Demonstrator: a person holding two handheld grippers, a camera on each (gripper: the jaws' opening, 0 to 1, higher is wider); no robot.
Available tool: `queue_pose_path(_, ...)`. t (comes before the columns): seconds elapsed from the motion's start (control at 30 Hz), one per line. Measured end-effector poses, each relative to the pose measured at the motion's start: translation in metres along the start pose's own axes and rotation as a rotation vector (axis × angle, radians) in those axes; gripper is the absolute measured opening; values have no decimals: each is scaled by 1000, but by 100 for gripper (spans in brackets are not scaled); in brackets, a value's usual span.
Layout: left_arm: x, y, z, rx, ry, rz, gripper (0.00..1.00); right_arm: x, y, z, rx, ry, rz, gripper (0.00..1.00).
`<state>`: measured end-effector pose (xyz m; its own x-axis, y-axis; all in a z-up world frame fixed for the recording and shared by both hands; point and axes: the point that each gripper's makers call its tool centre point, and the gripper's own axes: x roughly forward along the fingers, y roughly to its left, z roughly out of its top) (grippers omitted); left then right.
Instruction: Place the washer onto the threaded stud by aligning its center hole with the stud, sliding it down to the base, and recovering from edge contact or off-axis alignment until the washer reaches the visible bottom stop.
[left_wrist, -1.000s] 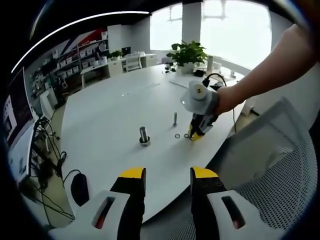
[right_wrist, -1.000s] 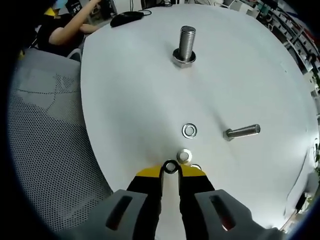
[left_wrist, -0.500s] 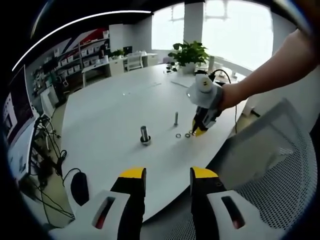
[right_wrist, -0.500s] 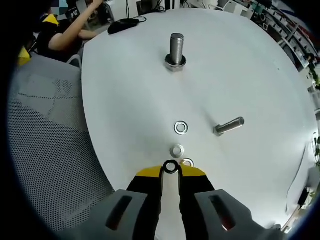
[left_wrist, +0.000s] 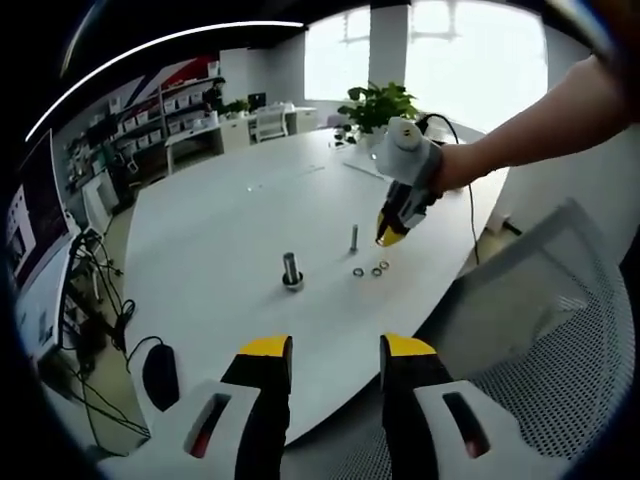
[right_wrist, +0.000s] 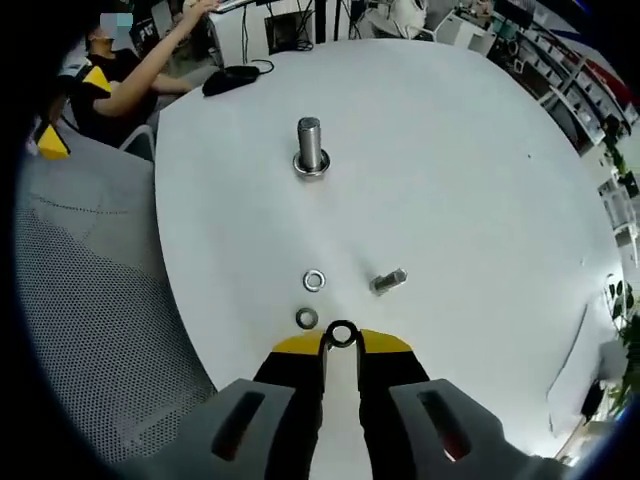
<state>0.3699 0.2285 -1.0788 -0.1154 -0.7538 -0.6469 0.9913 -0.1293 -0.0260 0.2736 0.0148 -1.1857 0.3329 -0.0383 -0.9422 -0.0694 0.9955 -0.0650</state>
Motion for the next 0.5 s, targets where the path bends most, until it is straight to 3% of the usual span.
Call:
queue_pose_path(0.1,0,1,0,0,1,3,33,-11,-5,10,-15,-16,-13,13)
queue_pose_path(0.23,0,1,0,-3,-2,4,33,-8,-18,14,-29,-23,-21,13)
queue_pose_path(0.33,0,1,1,-2,-2,4,33,-14,-16,21,-46,-26,-29,13)
queue_pose_path(0.5,0,1,0,-2,-1,3,33,-8,-22,21,-54,-23,-28,13)
